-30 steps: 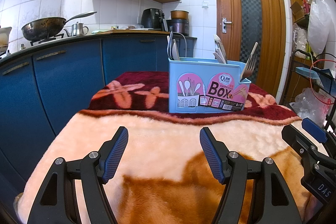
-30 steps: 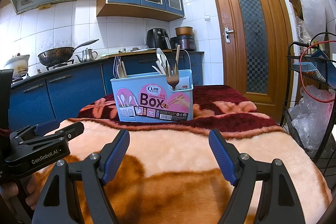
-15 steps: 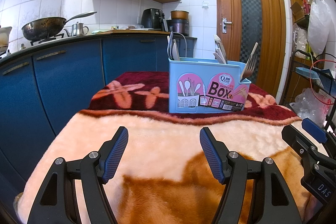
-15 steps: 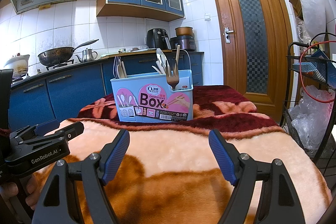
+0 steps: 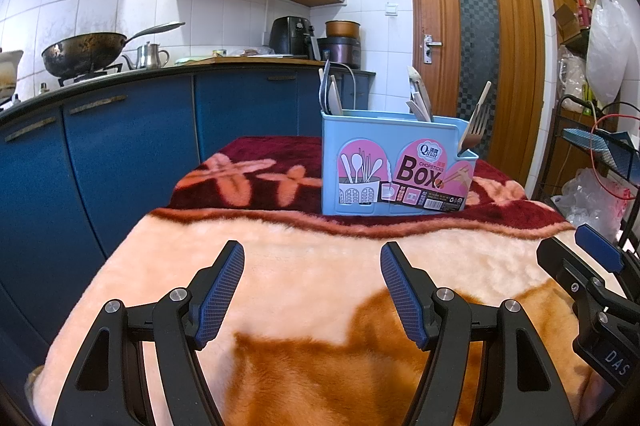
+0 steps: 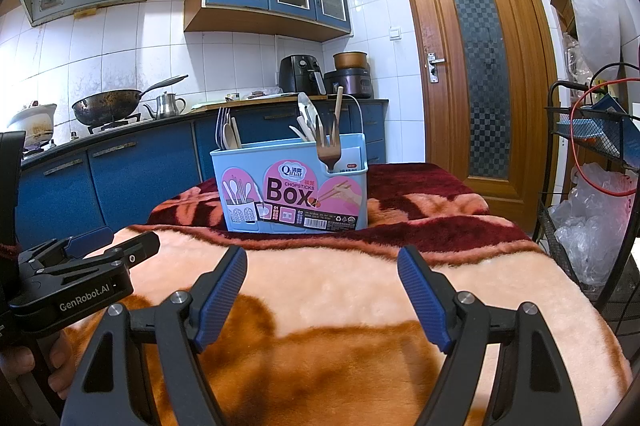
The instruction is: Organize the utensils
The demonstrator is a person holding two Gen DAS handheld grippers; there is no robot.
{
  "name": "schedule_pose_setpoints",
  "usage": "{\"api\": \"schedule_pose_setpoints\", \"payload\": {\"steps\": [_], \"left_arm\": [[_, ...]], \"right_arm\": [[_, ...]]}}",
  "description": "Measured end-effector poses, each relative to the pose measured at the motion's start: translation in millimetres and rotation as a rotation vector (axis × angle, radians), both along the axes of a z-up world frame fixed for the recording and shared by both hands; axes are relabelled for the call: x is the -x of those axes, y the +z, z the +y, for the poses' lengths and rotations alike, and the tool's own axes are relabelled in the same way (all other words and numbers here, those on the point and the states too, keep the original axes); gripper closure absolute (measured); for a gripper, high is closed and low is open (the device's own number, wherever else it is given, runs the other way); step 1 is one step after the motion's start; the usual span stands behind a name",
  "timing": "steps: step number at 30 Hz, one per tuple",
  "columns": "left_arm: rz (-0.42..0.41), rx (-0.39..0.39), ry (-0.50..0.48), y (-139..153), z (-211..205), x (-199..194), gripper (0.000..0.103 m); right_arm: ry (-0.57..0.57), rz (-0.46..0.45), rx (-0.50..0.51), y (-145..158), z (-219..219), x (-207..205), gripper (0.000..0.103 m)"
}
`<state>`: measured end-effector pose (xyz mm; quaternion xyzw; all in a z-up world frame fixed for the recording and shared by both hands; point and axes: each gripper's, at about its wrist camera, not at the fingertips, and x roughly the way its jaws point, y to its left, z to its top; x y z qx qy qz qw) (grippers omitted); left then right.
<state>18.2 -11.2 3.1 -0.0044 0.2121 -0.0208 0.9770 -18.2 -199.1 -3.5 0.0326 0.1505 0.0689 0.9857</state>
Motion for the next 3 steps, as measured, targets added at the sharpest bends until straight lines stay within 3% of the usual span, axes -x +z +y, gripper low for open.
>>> {"api": "schedule_pose_setpoints", "payload": {"steps": [3], "left_arm": [[0.0, -0.001, -0.001, 0.0, 0.0, -0.1, 0.031]], "right_arm": [[0.0, 0.0, 0.0, 0.0, 0.0, 0.0, 0.023]]}}
